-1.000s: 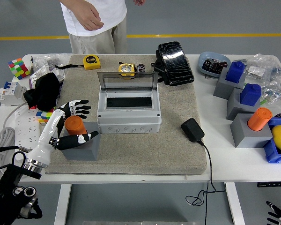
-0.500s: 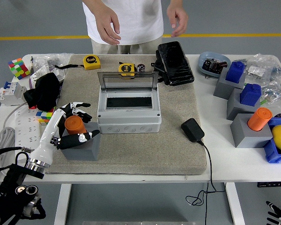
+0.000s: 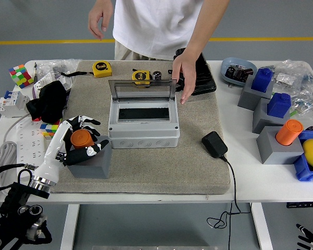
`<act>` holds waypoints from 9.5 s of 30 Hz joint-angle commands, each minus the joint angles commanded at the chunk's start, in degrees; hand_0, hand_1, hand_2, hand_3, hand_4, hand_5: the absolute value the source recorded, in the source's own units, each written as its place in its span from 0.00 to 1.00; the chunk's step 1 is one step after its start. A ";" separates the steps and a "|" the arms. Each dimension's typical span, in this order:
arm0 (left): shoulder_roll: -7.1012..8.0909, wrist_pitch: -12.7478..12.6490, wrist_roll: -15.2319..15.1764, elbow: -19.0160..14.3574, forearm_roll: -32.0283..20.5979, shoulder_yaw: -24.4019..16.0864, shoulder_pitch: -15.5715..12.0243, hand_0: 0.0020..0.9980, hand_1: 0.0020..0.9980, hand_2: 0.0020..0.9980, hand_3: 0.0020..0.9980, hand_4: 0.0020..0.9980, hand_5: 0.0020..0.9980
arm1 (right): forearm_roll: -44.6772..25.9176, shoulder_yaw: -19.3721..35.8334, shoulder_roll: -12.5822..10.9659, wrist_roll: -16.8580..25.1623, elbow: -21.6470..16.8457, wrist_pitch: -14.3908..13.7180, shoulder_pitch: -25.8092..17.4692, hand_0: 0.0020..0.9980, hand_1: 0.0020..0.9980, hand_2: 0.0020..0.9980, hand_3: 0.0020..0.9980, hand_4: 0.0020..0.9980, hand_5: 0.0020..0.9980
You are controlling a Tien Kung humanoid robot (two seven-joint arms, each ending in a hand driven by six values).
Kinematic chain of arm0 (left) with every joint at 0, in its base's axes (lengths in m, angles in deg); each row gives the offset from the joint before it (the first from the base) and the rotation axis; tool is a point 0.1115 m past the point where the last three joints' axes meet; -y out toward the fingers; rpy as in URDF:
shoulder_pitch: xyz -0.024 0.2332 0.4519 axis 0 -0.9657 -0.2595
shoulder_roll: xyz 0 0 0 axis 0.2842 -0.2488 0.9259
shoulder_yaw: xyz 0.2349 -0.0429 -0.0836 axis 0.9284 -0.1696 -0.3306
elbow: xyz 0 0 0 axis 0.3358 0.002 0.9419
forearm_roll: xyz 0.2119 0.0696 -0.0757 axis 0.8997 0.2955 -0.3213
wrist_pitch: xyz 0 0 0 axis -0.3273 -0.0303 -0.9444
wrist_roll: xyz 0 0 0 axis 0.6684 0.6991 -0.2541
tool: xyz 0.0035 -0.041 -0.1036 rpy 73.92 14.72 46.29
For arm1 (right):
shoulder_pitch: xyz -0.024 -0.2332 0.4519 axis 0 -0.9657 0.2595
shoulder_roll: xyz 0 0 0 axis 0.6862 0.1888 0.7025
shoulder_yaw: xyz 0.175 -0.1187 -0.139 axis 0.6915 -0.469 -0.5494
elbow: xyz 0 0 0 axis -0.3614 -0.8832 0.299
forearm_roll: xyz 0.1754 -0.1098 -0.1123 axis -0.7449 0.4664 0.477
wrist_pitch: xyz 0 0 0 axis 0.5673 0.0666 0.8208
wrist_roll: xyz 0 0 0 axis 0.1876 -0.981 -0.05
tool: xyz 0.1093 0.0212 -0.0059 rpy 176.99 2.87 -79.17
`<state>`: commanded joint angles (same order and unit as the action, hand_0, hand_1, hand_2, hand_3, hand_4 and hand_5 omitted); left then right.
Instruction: Fetch the battery,place it into the box,close the lid of the box
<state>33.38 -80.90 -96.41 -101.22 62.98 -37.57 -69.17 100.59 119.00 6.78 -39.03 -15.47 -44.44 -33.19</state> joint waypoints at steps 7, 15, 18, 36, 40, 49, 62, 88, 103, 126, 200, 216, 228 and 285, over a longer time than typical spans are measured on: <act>-0.08 -0.33 -1.29 0.20 -0.23 0.32 0.52 0.19 0.19 0.29 0.35 0.78 0.00 | -0.06 0.14 0.04 0.07 0.00 -0.05 0.06 0.64 0.69 0.67 0.55 0.92 0.50; -0.30 -0.58 -2.04 0.15 -0.46 0.52 0.96 0.17 0.18 0.27 0.33 0.76 0.00 | 0.02 0.12 0.06 0.11 0.00 -0.14 0.03 0.64 0.69 0.67 0.55 0.92 0.50; -0.28 -0.60 -2.04 -0.03 -0.47 0.70 1.28 0.17 0.18 0.27 0.33 0.76 0.00 | 0.00 0.06 0.10 0.14 0.00 -0.16 0.02 0.64 0.69 0.67 0.55 0.92 0.50; 2.22 -0.54 -1.85 -4.35 2.95 2.76 6.33 0.17 0.17 0.26 0.32 0.72 0.00 | -0.06 -0.12 0.32 0.20 0.00 -0.46 -0.01 0.64 0.69 0.67 0.55 0.91 0.50; 3.00 -1.15 1.58 -6.62 6.74 3.16 9.05 0.17 0.17 0.26 0.32 0.72 0.00 | -0.12 -0.32 0.32 0.19 0.00 -0.53 0.00 0.64 0.69 0.67 0.55 0.91 0.50; 2.72 -0.73 14.21 -5.32 20.36 9.30 19.69 0.16 0.17 0.26 0.32 0.71 0.00 | -0.91 -1.70 0.48 0.24 0.00 -0.70 -0.13 0.64 0.69 0.67 0.55 0.91 0.50; 1.68 -0.32 27.90 -3.14 39.16 22.21 32.54 0.15 0.16 0.26 0.34 0.69 0.00 | -1.37 -2.32 0.61 -0.09 0.00 -0.85 -0.41 0.63 0.69 0.67 0.55 0.91 0.49; -8.26 -2.04 36.63 16.01 39.66 33.66 45.80 0.15 0.17 0.27 0.38 0.67 0.00 | -3.27 -4.19 0.65 0.17 0.00 -1.12 -0.25 0.63 0.69 0.67 0.55 0.91 0.48; -9.31 -1.62 37.32 17.53 39.87 34.88 46.17 0.24 0.38 0.41 0.53 0.79 0.00 | -3.32 -4.23 0.62 0.12 0.00 -0.94 -0.17 0.63 0.69 0.67 0.55 0.91 0.48; -7.47 -4.09 31.21 10.44 38.87 30.07 44.27 0.44 0.62 0.63 0.69 1.00 0.01 | -2.99 -3.72 0.55 0.20 0.00 -0.79 -0.19 0.63 0.69 0.67 0.55 0.91 0.48; 1.19 2.21 32.98 -6.56 24.60 2.09 18.17 0.67 0.76 0.74 0.79 1.00 0.96 | -2.25 -1.91 -0.15 0.48 0.00 -0.80 -0.09 0.63 0.69 0.67 0.55 0.91 0.48; -3.08 -0.01 26.89 -2.58 17.32 -15.61 10.35 0.63 0.73 0.72 0.75 1.00 0.69 | -2.42 -1.86 -0.65 0.55 0.00 -0.63 0.32 0.63 0.69 0.67 0.55 0.91 0.48; -3.85 0.72 28.07 -1.24 17.68 -21.43 10.00 0.63 0.73 0.72 0.75 1.00 0.69 | -1.40 -1.22 -0.73 0.23 0.00 -0.15 0.40 0.63 0.69 0.67 0.55 0.91 0.48; -2.84 4.39 28.37 -2.64 16.56 -26.30 8.00 0.61 0.71 0.70 0.74 1.00 0.70 | 0.12 2.60 2.53 0.23 0.00 0.69 -1.18 0.63 0.69 0.67 0.55 0.92 0.50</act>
<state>30.54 -76.51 -68.04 -103.87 79.54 -63.87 -61.18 100.70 121.60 9.31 -38.80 -15.47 -43.76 -34.37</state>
